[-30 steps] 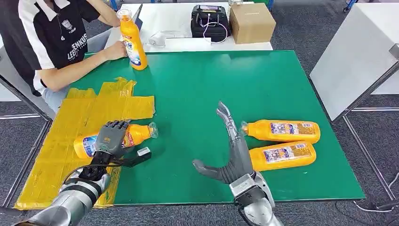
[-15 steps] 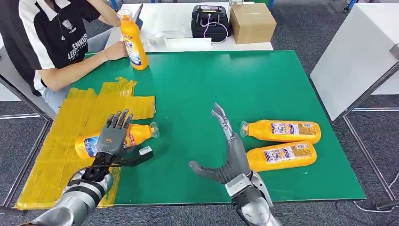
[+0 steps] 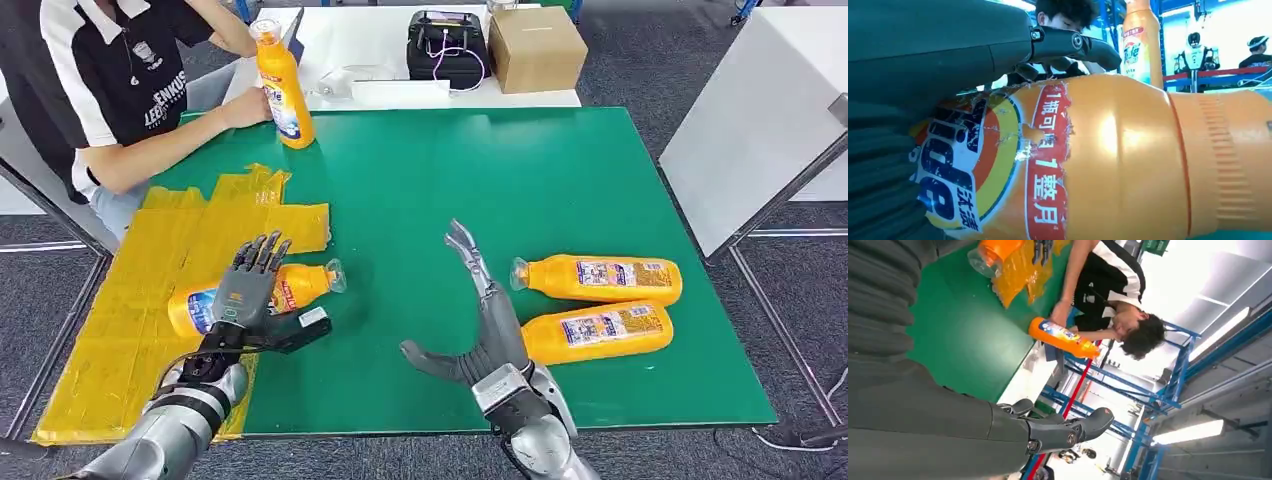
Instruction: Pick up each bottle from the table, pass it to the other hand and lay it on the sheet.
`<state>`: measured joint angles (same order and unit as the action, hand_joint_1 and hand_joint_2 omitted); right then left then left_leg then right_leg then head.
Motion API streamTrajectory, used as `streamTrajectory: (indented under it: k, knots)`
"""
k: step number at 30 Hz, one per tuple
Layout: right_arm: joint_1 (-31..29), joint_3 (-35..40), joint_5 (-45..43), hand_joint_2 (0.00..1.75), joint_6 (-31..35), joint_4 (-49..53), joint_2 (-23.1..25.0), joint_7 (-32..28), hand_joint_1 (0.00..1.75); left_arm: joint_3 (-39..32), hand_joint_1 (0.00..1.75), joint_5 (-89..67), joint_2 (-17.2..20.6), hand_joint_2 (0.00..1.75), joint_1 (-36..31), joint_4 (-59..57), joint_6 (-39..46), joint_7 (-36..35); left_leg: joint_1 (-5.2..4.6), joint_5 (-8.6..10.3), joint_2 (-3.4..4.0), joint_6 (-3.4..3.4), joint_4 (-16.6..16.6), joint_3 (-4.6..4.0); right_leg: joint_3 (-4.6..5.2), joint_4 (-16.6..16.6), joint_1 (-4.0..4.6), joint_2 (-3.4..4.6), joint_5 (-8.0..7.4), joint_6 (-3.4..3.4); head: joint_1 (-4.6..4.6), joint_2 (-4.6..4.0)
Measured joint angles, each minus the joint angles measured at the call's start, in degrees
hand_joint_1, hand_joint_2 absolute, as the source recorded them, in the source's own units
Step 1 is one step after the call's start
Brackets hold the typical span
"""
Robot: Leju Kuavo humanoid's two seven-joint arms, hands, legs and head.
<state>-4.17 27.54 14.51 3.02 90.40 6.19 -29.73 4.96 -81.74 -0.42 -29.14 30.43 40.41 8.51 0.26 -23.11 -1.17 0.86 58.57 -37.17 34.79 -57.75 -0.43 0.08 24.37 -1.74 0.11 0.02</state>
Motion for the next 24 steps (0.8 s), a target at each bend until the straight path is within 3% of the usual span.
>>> streamTrajectory:
  k: [24]
  knots:
    - [-0.89,0.00,1.07,1.75,-0.35,-2.25,0.50,0.81,0.00,-1.42,0.00,-0.59,-3.76,1.75,4.01,9.64,-0.04,4.00,0.01,0.00,0.00,0.00,0.00,-0.05,0.06,0.00,0.01,-0.02,0.00,0.00,0.00,0.00]
